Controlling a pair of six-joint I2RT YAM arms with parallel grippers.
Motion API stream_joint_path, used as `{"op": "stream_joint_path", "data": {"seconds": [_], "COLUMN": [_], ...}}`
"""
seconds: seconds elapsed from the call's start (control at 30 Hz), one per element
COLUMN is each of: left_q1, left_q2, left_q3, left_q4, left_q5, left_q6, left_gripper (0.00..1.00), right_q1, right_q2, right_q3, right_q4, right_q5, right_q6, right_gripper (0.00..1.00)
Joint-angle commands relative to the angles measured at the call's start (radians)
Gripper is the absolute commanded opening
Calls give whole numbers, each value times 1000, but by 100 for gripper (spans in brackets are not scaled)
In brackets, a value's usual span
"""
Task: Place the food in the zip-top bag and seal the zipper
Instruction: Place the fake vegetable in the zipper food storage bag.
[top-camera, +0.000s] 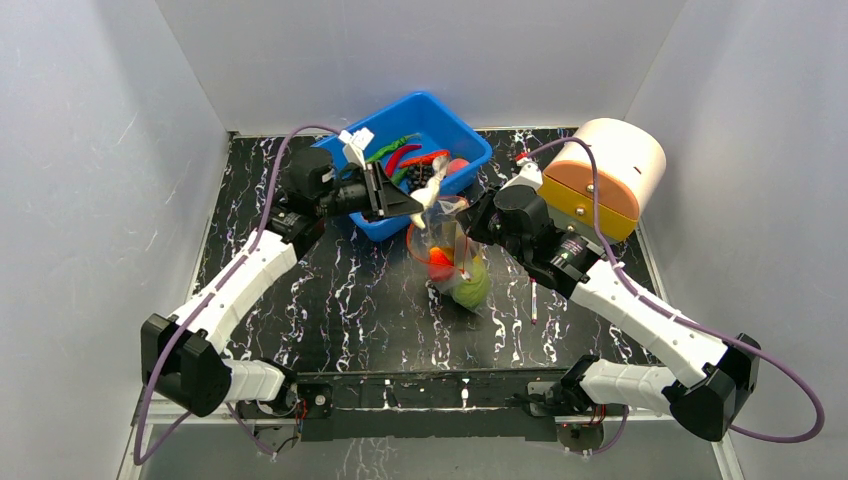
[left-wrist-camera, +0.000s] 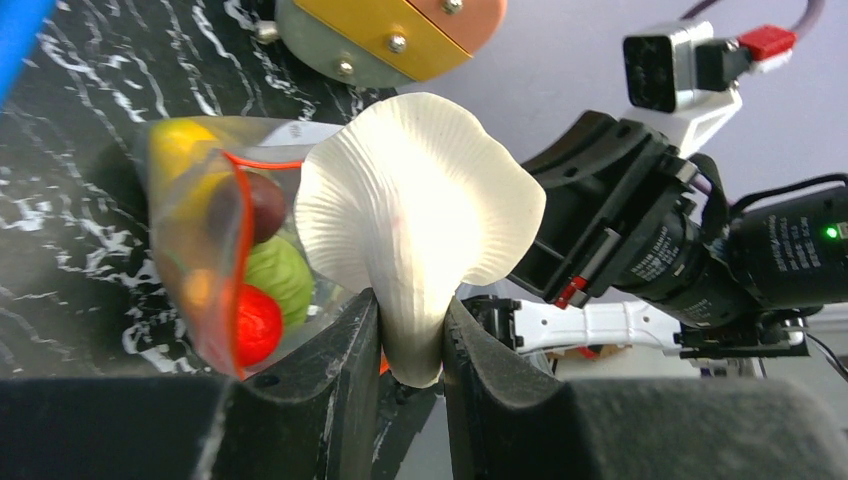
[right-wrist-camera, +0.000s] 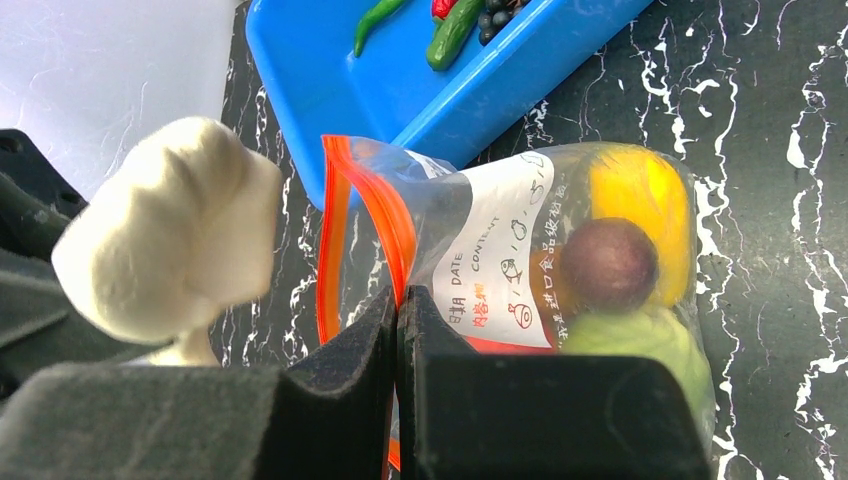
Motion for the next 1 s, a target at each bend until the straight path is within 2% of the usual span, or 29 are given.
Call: {"op": "stream_joint_path", "data": {"seconds": [0.0, 0.13, 0.27, 0.73, 0.97], "left_q1": [-48, -77, -80, -104, -116], "left_q2": [8, 16, 54, 143, 163], "left_q3": [-18, -51, -7, 38, 51], "left_q4": [64, 62, -32, -94, -78], "left_q5": [-4, -45, -76, -163, -141], "left_q6": [-39, -30, 29, 89, 84], "left_gripper": [12, 12, 11, 11, 19], "right_q1": [-5, -4, -5, -5, -5], "right_q2": [-34, -46, -54, -50, -44], "right_q3": [1, -14, -29, 9, 7], "right_q4": [64, 84, 139, 108, 112], "right_q5": [17, 1, -32, -25, -29], "right_q6": [24, 23, 4, -7, -11], "right_gripper": [0, 0, 0, 0, 0]}}
